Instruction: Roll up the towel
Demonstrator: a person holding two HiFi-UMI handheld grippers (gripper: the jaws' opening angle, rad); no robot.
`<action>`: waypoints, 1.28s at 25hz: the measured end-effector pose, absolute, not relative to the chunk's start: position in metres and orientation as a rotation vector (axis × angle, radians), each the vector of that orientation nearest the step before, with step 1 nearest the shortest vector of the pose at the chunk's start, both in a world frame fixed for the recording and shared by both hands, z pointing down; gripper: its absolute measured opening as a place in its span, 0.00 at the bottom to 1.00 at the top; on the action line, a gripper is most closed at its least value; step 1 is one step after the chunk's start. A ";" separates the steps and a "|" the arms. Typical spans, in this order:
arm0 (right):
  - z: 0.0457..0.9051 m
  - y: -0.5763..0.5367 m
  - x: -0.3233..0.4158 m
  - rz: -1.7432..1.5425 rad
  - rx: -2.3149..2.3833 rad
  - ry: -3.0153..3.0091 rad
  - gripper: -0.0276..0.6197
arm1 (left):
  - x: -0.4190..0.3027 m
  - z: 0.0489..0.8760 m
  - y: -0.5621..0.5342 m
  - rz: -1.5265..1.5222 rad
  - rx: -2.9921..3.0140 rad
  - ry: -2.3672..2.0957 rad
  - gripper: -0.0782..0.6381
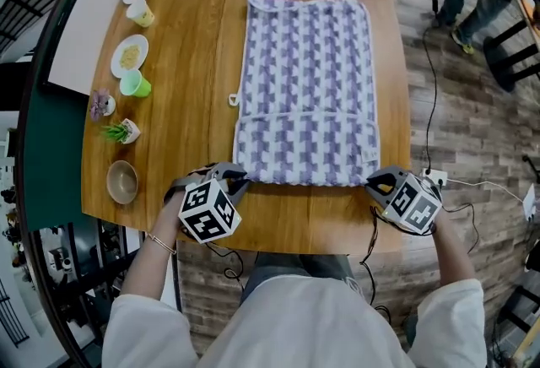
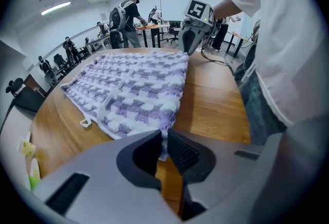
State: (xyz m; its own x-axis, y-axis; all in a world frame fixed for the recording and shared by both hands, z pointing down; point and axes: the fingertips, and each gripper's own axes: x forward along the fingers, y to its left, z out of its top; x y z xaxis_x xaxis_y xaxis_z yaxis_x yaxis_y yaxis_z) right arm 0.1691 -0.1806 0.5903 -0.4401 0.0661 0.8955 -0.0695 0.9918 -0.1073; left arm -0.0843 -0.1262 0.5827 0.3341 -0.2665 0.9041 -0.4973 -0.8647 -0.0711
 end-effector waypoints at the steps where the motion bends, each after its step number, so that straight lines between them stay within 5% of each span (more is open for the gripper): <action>1: 0.588 -0.177 0.170 0.185 -0.038 -2.023 0.07 | -0.083 0.581 -0.122 1.531 2.371 -0.649 0.16; 7: 0.527 -0.163 0.177 0.361 -0.167 -2.064 0.07 | -0.079 0.527 -0.108 1.405 2.333 -0.487 0.16; 15: 0.469 -0.242 0.161 0.142 -0.073 -2.128 0.07 | -0.098 0.469 -0.195 1.433 2.438 -0.682 0.16; 32: 0.533 -0.430 0.115 0.177 0.183 -2.055 0.07 | -0.143 0.546 -0.379 1.404 2.334 -0.705 0.17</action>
